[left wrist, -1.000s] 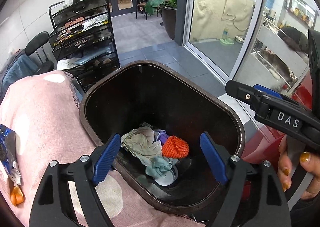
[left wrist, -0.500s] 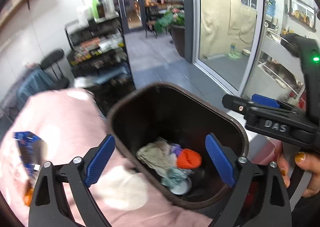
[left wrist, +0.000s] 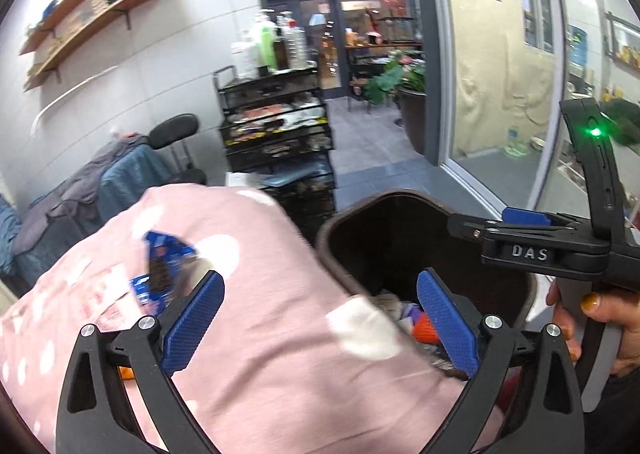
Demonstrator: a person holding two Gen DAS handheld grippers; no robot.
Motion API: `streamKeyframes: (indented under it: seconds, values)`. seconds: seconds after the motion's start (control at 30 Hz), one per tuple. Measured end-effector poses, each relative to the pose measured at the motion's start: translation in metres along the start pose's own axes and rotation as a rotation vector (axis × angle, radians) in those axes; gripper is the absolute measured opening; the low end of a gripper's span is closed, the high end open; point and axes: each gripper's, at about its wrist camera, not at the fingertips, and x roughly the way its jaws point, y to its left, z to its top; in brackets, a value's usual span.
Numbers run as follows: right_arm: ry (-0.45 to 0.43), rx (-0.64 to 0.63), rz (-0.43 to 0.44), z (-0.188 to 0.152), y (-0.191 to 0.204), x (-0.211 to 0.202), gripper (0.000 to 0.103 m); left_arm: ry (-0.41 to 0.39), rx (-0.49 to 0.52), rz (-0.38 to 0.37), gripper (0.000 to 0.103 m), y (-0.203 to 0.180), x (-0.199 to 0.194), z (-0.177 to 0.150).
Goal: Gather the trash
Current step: 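Move both tools back over the remaining trash on the bed, then grasp the pink snack bag with the left tool while the right tool grasps the blue Oreo wrapper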
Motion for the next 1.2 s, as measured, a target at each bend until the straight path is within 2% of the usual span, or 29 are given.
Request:
streamKeyframes:
  seconds: [0.4,0.7,0.9,1.07,1.2]
  values:
    - [0.040,-0.151,0.133,-0.005,0.080,0.017,0.091,0.024,-0.105,0.179,0.096,0.073,-0.018,-0.031]
    - [0.072,-0.249,0.239,-0.011,0.145,0.031,0.091,0.093,-0.241,0.291,0.096,0.146,-0.022,-0.067]
    - [0.097,-0.280,0.294,-0.012,0.176,0.041,0.091,0.112,-0.245,0.392,0.096,0.187,-0.025,-0.086]
    - [0.128,-0.273,0.328,-0.007,0.200,0.059,0.091,0.140,-0.228,0.381,0.096,0.203,-0.018,-0.087]
    - [0.161,-0.264,0.350,-0.001,0.217,0.075,0.091,0.169,-0.186,0.321,0.096,0.203,-0.001,-0.086]
